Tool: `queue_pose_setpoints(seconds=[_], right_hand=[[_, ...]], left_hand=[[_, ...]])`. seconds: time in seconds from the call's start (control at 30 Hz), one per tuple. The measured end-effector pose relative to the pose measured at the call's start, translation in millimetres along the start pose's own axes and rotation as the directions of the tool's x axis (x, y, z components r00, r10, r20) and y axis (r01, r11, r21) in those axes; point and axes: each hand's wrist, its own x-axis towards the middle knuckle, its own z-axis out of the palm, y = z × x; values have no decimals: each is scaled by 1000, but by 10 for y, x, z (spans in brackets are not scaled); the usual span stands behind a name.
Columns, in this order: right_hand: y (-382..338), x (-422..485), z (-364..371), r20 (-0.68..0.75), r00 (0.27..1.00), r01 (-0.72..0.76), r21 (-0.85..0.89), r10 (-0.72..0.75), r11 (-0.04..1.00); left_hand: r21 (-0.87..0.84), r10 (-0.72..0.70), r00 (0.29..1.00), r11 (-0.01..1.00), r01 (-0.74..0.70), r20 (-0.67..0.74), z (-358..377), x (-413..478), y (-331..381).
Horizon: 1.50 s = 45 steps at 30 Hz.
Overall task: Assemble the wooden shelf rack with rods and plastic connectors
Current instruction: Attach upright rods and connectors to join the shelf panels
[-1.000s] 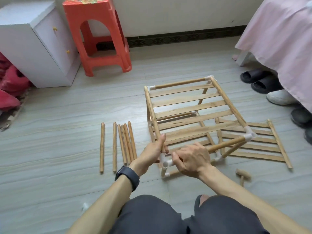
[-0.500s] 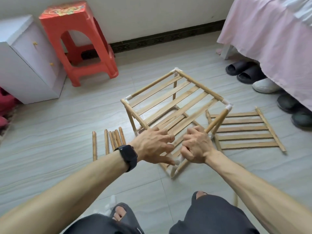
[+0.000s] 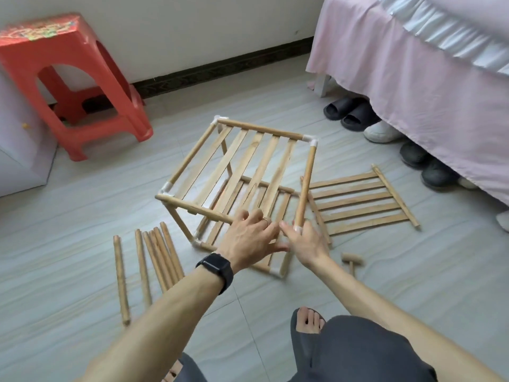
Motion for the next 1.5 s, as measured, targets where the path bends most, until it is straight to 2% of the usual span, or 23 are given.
queue_pose_setpoints(seconds=[0.07, 0.2, 0.47, 0.6, 0.67, 0.77, 0.87, 0.93, 1.0, 1.13, 1.3, 1.5], right_hand=[[-8, 69, -42, 48, 998, -40, 49, 38, 998], [-57, 151, -18, 12, 999, -41, 83, 40, 996], [-38, 251, 0, -63, 994, -86, 46, 89, 995], [-92, 305, 23, -59, 996, -69, 38, 71, 997], [-101, 347, 15, -44, 997, -54, 27, 56, 998], [-115, 374, 37, 6, 998, -62, -14, 62, 998], [-148, 408, -2, 114, 982, -149, 6, 148, 989], [-147, 445, -69, 163, 969, -196, 31, 189, 980], [-131, 447, -85, 142, 968, -215, 46, 206, 976], [-180, 423, 28, 15, 986, -166, 45, 165, 985], [-217, 370, 100, 4, 983, -180, 148, 182, 972], [-213, 334, 130, -4, 978, -200, 257, 208, 946]], left_hand=[[-52, -64, 998, 997, 64, 5, 58, 43, 96], [-197, -70, 997, 978, 71, 11, 91, 71, 51], [-132, -126, 992, 983, 126, 4, 161, 91, 224], [-195, -254, 966, 951, 240, -52, 251, 78, 281], [-223, -238, 966, 952, 210, -104, 235, 114, 245], [-166, -167, 979, 975, 147, -115, 221, 78, 142], [-102, -126, 987, 988, 116, -97, 221, 4, 164], [-125, -128, 988, 985, 116, -91, 210, 24, 238], [-195, -166, 984, 969, 152, -56, 198, 41, 299], [-269, -239, 971, 937, 223, -26, 132, 16, 295], [-191, -322, 944, 933, 305, -69, 78, -64, 428], [-215, -375, 909, 917, 335, -181, 99, -84, 537]])
